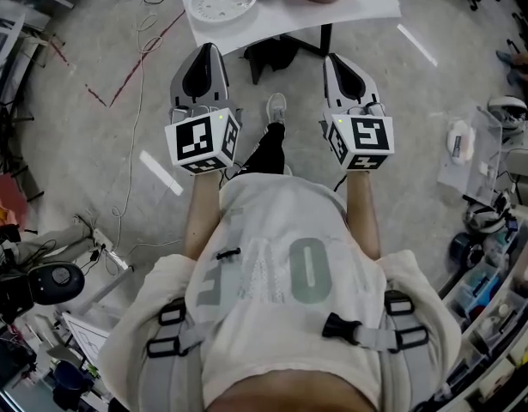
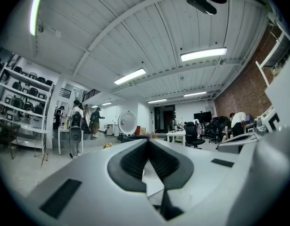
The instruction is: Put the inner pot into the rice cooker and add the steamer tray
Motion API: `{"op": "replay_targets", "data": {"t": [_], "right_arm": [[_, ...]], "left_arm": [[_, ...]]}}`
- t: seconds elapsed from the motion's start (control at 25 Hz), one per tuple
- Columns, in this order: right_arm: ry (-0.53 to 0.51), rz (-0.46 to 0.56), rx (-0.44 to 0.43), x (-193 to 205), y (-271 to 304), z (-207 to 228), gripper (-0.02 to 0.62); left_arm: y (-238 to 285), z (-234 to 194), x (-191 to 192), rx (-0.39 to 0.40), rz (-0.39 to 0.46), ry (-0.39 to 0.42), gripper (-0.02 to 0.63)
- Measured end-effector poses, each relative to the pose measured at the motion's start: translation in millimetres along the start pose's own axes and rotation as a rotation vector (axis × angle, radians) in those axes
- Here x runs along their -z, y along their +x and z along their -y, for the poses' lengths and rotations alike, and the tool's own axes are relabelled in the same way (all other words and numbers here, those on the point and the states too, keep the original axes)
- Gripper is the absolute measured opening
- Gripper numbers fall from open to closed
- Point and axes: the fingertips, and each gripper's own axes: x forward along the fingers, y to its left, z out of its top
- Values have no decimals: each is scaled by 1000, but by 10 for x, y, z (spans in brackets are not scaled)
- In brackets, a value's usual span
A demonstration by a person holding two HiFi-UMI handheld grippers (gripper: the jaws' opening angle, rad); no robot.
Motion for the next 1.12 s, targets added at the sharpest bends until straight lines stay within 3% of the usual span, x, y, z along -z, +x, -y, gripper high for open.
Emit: {"op": "replay_targets", "data": {"t": [0.28,0.64,1.12], "right_arm": [[-68,-8,5,-98,590,263,8],[-78,-3,13,-404,1655,821,8],[-59,29,-59,-788,3105,1222,8]], "left_arm": [[671,-116,74,7,4,-23,21],[1826,-373,109,9,-13,-69,21],[3143,-796,-11,-24,39,-102,21]]}}
